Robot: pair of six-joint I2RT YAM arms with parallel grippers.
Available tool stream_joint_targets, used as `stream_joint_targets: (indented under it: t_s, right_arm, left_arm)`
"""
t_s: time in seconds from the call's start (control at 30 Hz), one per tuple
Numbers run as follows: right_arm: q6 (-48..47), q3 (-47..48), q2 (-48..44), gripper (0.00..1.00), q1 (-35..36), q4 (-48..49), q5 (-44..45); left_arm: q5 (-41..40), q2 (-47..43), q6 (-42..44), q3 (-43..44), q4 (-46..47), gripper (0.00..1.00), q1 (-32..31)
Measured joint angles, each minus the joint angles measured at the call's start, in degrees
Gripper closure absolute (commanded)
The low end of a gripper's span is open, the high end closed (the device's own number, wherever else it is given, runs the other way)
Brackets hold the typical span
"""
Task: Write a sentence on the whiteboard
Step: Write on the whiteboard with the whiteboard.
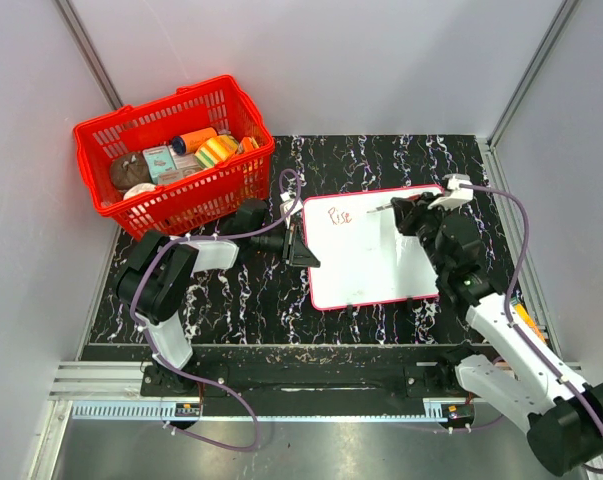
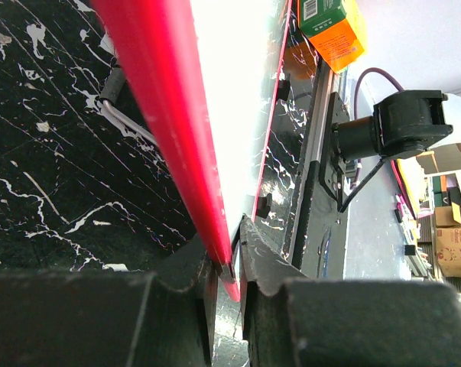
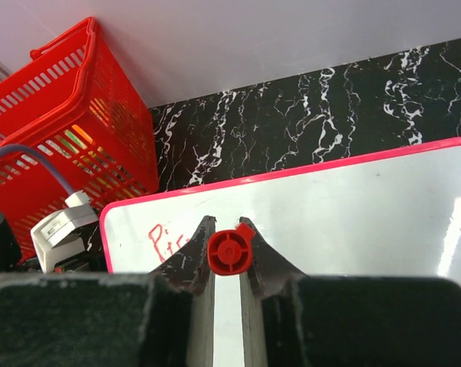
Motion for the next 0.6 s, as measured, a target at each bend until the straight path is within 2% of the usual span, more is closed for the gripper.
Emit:
stream_joint_targets:
  t_s: [0.27, 0.6]
  right_arm:
    - [6.36, 0.02, 0.02, 1.0, -12.2, -0.74, -14.1]
    - [6.19, 0.02, -0.22, 1.0, -13.42, -3.06, -18.08]
  left_arm:
    - [0.0, -0.02, 0.04, 0.0, -0.02, 1.0, 0.0]
    - [-0.02, -0.04, 0.04, 0.0, -0.04, 1.0, 0.0]
